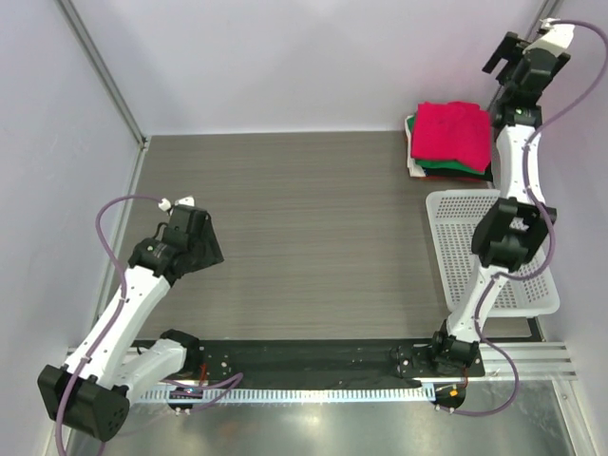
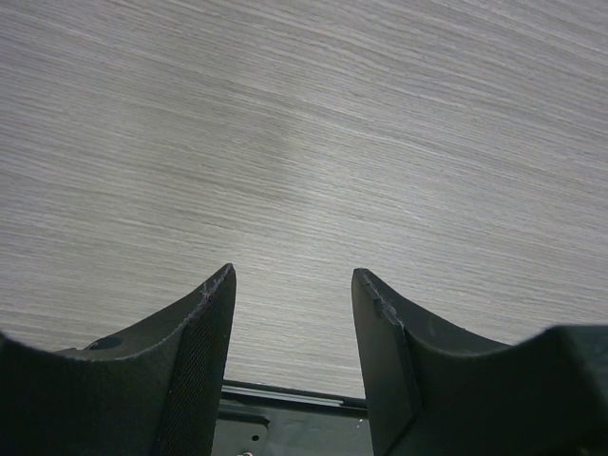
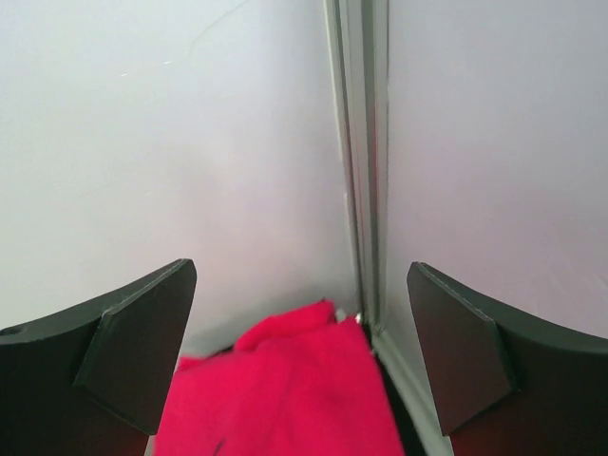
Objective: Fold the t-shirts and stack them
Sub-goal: Neatly place the folded tshirt to the corner, then reset both grippers
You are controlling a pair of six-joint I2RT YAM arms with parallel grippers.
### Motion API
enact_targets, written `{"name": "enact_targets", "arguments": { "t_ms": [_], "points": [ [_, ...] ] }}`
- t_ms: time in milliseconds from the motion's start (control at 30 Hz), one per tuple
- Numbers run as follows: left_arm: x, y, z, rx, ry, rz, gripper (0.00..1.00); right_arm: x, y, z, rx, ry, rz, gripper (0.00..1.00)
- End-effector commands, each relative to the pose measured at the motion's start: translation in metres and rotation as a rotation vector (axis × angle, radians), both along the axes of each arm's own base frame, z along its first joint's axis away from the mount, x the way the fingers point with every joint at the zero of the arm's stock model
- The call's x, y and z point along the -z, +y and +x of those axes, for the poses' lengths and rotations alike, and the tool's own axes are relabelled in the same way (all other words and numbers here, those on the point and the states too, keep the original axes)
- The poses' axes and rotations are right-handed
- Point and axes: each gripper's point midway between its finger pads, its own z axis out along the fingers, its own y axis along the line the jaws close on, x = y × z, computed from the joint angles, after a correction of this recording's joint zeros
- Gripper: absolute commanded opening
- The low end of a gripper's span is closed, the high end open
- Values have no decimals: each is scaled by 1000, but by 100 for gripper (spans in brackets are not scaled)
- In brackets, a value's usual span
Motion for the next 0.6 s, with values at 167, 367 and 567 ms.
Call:
{"name": "enact_targets", "arguments": {
  "t_ms": [167,367,567],
  "points": [
    [-24,6,1,-19,-111,-6,54,-20,151,-102,-265,-52,143,100],
    [-33,7,0,-23,-150,-21,56,21,253,-207,-515,36,269,100],
    [-45,11,1,-48,-240,-38,60,88,317,-304,-707,210,404,100]
  ]
}}
